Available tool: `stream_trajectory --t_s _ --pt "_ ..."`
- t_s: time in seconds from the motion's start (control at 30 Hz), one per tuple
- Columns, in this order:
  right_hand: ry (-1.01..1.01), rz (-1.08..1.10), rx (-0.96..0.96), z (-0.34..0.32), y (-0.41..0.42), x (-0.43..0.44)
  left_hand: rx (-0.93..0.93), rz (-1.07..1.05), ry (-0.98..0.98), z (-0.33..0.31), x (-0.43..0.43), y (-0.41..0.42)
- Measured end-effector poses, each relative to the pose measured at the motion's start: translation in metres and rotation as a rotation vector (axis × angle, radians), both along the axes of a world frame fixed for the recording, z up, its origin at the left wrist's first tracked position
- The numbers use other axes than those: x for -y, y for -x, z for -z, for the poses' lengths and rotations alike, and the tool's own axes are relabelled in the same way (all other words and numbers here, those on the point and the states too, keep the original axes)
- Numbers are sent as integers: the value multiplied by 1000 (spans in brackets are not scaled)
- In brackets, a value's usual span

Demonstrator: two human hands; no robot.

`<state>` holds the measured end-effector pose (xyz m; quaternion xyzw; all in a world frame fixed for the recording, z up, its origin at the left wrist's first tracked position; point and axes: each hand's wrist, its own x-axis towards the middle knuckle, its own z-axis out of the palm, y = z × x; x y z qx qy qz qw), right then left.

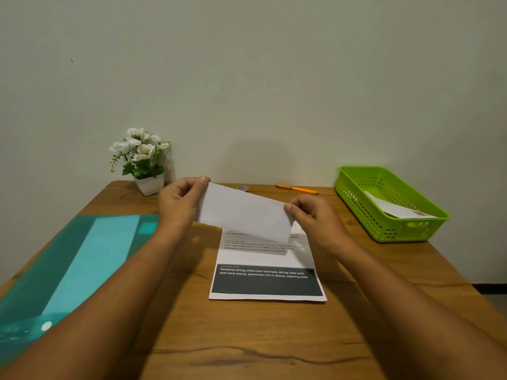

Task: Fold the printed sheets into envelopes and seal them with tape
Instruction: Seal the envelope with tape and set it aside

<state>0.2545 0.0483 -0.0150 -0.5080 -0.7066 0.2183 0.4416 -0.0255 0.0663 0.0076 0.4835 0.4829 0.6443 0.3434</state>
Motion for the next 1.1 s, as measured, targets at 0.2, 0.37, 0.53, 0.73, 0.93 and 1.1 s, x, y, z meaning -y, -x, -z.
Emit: stream_trajectory --t_s 0.2,0.37,0.53,0.73,0.93,1.1 --pt "115 134 -298 16 -7 -5 -156 46 196 35 9 -1" --pt "156 254 -211 39 -17 -26 -794 48 102 59 9 -5" --pt "225 319 -15 48 -16 -38 -1168 267 22 70 0 -27" --pt "232 403 265 41 -10 -38 -1437 330 135 87 -12 -35" --pt "104 242 737 44 45 -20 -1502 322 165 88 -13 -40" --pt "158 32 656 65 82 -13 -1525 318 166 89 -13 -40"
